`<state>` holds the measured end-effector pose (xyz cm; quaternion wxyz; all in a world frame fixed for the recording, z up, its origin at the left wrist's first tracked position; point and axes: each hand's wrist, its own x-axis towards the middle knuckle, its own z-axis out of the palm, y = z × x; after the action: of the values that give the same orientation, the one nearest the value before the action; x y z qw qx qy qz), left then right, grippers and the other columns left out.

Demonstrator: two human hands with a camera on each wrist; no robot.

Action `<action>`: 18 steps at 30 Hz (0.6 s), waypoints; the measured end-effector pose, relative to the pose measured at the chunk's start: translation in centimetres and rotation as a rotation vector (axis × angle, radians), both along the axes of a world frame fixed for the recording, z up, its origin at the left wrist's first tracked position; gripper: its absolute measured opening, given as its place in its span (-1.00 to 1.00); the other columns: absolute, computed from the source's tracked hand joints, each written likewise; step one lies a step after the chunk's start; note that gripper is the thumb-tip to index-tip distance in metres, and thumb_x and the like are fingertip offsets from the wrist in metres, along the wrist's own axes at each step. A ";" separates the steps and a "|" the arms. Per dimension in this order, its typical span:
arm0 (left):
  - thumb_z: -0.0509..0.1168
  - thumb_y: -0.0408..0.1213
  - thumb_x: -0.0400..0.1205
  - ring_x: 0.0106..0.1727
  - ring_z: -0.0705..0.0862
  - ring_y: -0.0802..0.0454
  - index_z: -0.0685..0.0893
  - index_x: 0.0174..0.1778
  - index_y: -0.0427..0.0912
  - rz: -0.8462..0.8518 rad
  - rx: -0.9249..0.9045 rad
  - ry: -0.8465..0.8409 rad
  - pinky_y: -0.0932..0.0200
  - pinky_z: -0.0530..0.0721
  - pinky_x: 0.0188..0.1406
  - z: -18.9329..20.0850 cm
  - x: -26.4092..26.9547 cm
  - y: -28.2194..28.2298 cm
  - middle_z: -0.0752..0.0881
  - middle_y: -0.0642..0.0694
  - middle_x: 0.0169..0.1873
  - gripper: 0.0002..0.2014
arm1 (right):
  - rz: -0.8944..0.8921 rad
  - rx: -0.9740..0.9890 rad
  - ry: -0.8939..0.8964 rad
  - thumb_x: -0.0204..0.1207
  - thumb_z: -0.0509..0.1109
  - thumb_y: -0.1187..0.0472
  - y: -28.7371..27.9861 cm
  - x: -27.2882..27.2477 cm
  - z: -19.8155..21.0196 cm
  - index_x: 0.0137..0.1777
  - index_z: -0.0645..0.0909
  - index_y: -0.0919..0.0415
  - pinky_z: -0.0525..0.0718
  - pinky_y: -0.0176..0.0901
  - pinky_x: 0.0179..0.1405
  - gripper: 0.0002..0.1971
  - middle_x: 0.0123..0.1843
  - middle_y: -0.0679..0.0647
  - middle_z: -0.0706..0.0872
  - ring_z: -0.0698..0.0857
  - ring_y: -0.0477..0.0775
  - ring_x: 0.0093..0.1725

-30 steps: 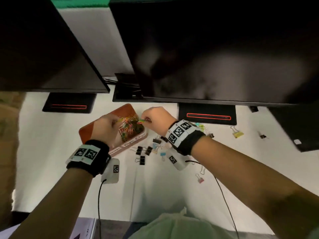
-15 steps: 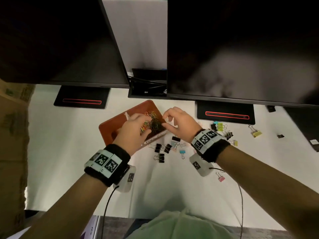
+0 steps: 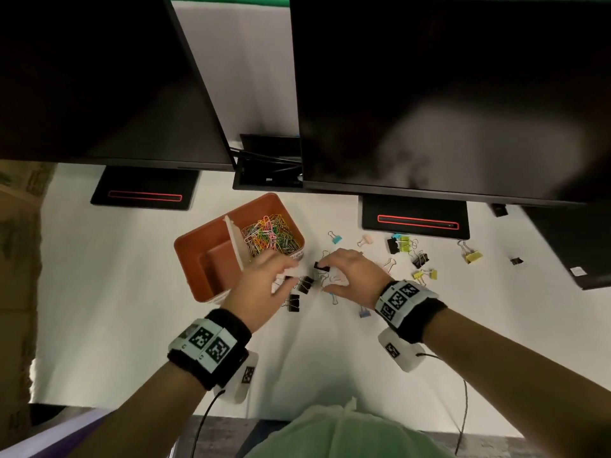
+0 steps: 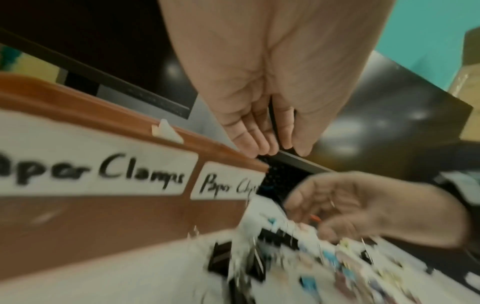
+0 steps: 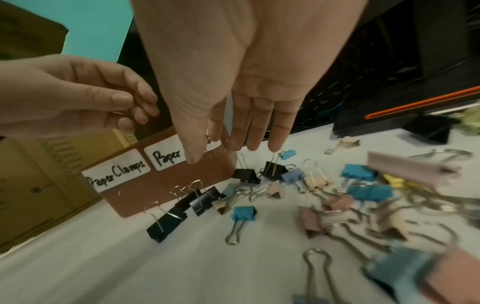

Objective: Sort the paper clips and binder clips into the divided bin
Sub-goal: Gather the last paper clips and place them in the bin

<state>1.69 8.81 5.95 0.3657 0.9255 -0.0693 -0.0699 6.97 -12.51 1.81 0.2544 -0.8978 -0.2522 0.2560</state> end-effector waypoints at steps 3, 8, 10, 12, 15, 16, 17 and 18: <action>0.37 -0.20 0.54 0.29 0.52 0.08 0.57 0.28 -0.07 -0.082 0.081 0.084 0.05 0.53 0.35 -3.5 -1.4 -0.5 0.56 -0.02 0.26 -0.63 | 0.112 -0.070 -0.065 0.48 0.41 -0.01 2.2 0.1 -0.5 0.36 0.49 -0.06 0.36 0.13 0.50 -0.56 0.47 0.09 0.43 0.35 0.16 0.48; 0.38 -0.07 0.51 0.47 0.39 -0.09 0.38 0.44 -0.05 -0.022 0.249 0.274 -0.04 0.43 0.46 -7.7 -2.1 -0.8 0.33 -0.07 0.51 -0.42 | 0.153 -0.220 -0.046 0.46 0.40 -0.06 4.8 0.1 -1.9 0.38 0.49 -0.06 0.27 0.18 0.54 -0.53 0.54 0.15 0.30 0.26 0.25 0.53; 0.38 -0.09 0.51 0.42 0.43 -0.08 0.42 0.40 -0.06 0.004 0.273 0.240 0.01 0.44 0.41 -8.3 -2.0 -0.9 0.41 -0.05 0.44 -0.47 | 0.154 -0.233 -0.060 0.50 0.37 -0.01 4.9 -0.1 -2.4 0.34 0.53 -0.03 0.32 0.14 0.48 -0.60 0.49 0.13 0.37 0.32 0.22 0.48; 0.41 -0.14 0.49 0.34 0.46 -0.07 0.48 0.35 -0.09 0.040 0.240 0.211 0.07 0.45 0.34 -8.6 -2.0 -0.8 0.50 -0.04 0.34 -0.49 | 0.147 -0.221 -0.070 0.51 0.37 0.04 4.8 -0.2 -2.7 0.28 0.59 0.04 0.40 0.09 0.39 -0.66 0.41 0.11 0.47 0.41 0.20 0.39; 0.49 -0.17 0.41 0.18 0.49 -0.04 0.48 0.27 -0.12 0.112 0.167 0.234 0.11 0.48 0.20 -8.4 -1.8 -0.6 0.55 -0.05 0.17 -0.47 | 0.123 -0.139 -0.059 0.50 0.35 0.26 4.3 -0.1 -3.1 0.08 0.70 0.18 0.55 0.10 0.21 -0.81 0.18 0.14 0.65 0.54 0.23 0.19; 0.51 -0.17 0.39 0.13 0.48 -0.01 0.47 0.23 -0.11 0.125 0.146 0.247 0.11 0.48 0.17 -8.3 -1.8 -0.6 0.55 -0.03 0.12 -0.47 | 0.126 -0.132 -0.045 0.50 0.31 0.34 4.2 0.0 -3.1 0.03 0.71 0.21 0.57 0.10 0.18 -0.81 0.13 0.16 0.69 0.57 0.24 0.15; 0.52 -0.17 0.37 0.08 0.47 0.02 0.47 0.20 -0.10 0.123 0.133 0.256 0.11 0.49 0.14 -8.2 -1.7 -0.5 0.52 -0.01 0.08 -0.47 | 0.129 -0.125 -0.030 0.50 0.28 0.39 3.9 0.0 -3.1 0.01 0.73 0.24 0.58 0.08 0.17 -0.79 0.10 0.17 0.71 0.58 0.24 0.13; 0.52 -0.15 0.36 0.06 0.46 0.03 0.47 0.19 -0.08 0.107 0.131 0.267 0.10 0.49 0.13 -8.2 -1.8 -0.3 0.50 0.01 0.07 -0.47 | 0.124 -0.112 -0.011 0.49 0.27 0.42 3.7 0.0 -3.1 0.00 0.73 0.26 0.57 0.05 0.17 -0.77 0.08 0.18 0.72 0.59 0.24 0.12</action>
<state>-0.06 8.51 -2.23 0.3138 0.9322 0.0339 -0.1772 7.01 -8.79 -1.25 0.1860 -0.8948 -0.2939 0.2801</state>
